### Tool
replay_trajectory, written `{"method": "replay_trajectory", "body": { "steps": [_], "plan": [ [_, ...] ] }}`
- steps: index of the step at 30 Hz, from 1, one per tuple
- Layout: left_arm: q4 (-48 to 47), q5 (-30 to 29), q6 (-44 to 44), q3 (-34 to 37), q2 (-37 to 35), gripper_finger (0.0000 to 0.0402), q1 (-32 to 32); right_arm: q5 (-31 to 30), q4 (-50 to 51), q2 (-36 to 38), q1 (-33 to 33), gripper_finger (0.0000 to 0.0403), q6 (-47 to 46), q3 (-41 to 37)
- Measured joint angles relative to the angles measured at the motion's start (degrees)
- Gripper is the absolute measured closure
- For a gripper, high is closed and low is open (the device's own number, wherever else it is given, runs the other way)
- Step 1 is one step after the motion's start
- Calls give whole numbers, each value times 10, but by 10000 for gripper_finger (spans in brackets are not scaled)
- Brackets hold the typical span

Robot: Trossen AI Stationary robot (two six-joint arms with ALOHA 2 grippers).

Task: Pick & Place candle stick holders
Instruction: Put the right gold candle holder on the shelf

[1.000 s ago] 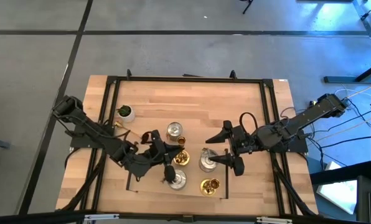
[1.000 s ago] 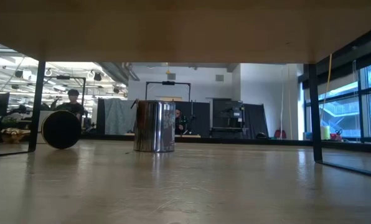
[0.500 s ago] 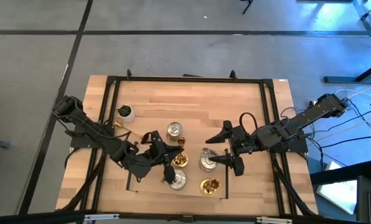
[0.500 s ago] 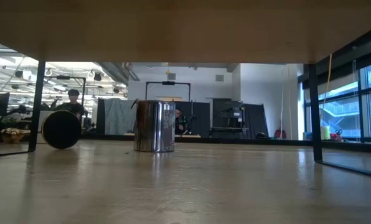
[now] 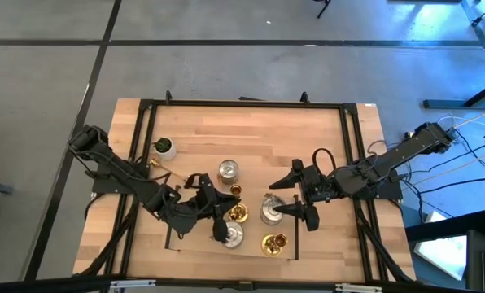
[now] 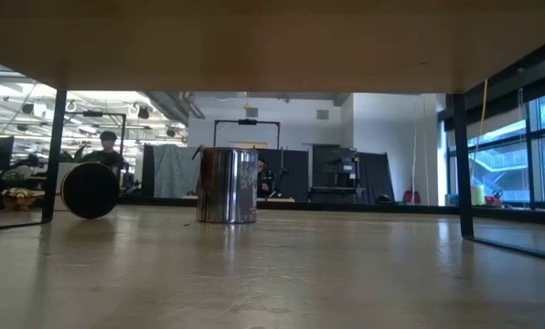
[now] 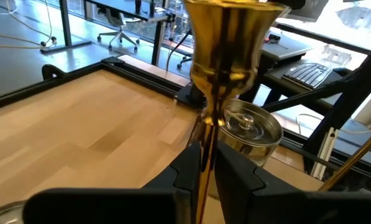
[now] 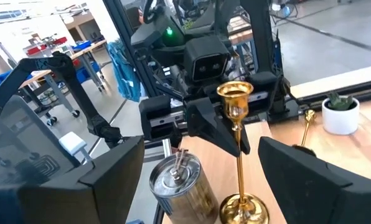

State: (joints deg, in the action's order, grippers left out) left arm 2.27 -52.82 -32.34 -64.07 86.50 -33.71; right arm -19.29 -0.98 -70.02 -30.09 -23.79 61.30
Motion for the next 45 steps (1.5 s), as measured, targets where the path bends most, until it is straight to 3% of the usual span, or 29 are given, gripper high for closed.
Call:
{"method": "replay_trajectory", "body": {
  "steps": [16, 32, 40, 45],
  "plan": [
    [-8, 20, -25, 0, -1, 328, 0, 5, 10, 0, -1, 84, -11, 0],
    [-15, 16, -25, -1, -7, 325, 2, 5, 12, 0, -1, 84, -11, 0],
    [-166, 33, -48, -68, -7, 331, 2, 5, 12, 0, -1, 84, -11, 0],
    [-198, 45, -60, -84, -7, 338, 2, 5, 12, 0, -1, 84, -11, 0]
  ]
}}
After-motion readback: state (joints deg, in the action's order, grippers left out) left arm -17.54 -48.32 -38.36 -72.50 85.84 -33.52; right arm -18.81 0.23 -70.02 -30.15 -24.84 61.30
